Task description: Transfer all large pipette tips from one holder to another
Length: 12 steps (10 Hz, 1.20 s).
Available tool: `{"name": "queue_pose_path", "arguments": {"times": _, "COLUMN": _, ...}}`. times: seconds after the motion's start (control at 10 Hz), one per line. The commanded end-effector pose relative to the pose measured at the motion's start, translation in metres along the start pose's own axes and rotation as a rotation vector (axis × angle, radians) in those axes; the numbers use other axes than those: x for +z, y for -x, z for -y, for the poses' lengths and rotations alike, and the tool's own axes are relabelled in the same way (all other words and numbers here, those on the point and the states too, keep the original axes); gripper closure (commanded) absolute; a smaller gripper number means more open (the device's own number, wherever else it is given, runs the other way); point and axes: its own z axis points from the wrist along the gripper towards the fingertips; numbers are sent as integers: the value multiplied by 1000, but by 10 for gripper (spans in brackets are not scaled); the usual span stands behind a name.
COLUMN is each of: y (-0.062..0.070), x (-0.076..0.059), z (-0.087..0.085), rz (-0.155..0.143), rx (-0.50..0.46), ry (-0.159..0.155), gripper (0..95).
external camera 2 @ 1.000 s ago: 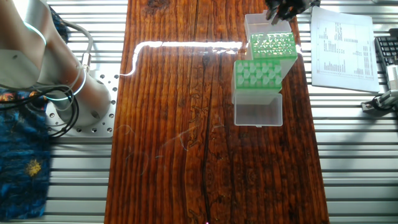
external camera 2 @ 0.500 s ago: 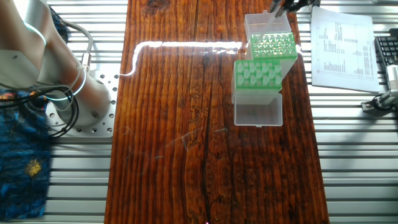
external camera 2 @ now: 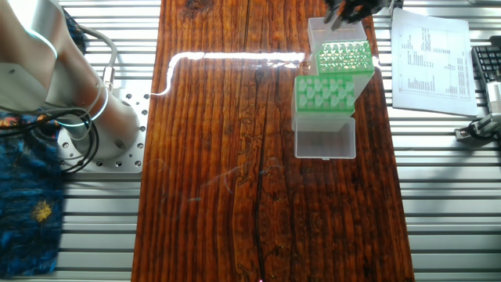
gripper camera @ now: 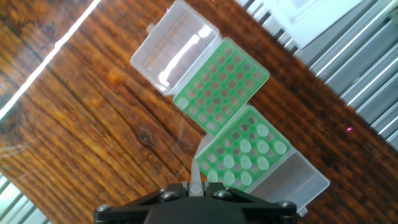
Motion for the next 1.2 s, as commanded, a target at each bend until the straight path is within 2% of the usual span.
{"name": "queue_pose_path", "arguments": {"times": 0.1, "y": -2, "x": 1, "z": -1, "rz": -9, "rx": 0, "ry": -5, "gripper": 950}}
{"name": "queue_pose_path", "arguments": {"times": 0.5, "y": -2, "x": 2, "z": 0, "rz": -10, "rx": 6, "ry": -9, "gripper": 950}}
{"name": "queue_pose_path", "arguments": {"times": 0.8, "y": -3, "x": 2, "z": 1, "rz": -21, "rx": 16, "ry": -25, "gripper": 950}}
{"name": "queue_pose_path", "arguments": {"times": 1.2, "y": -3, "x": 9, "z": 12, "rz": 5, "rx": -4, "ry": -43, "gripper": 950}}
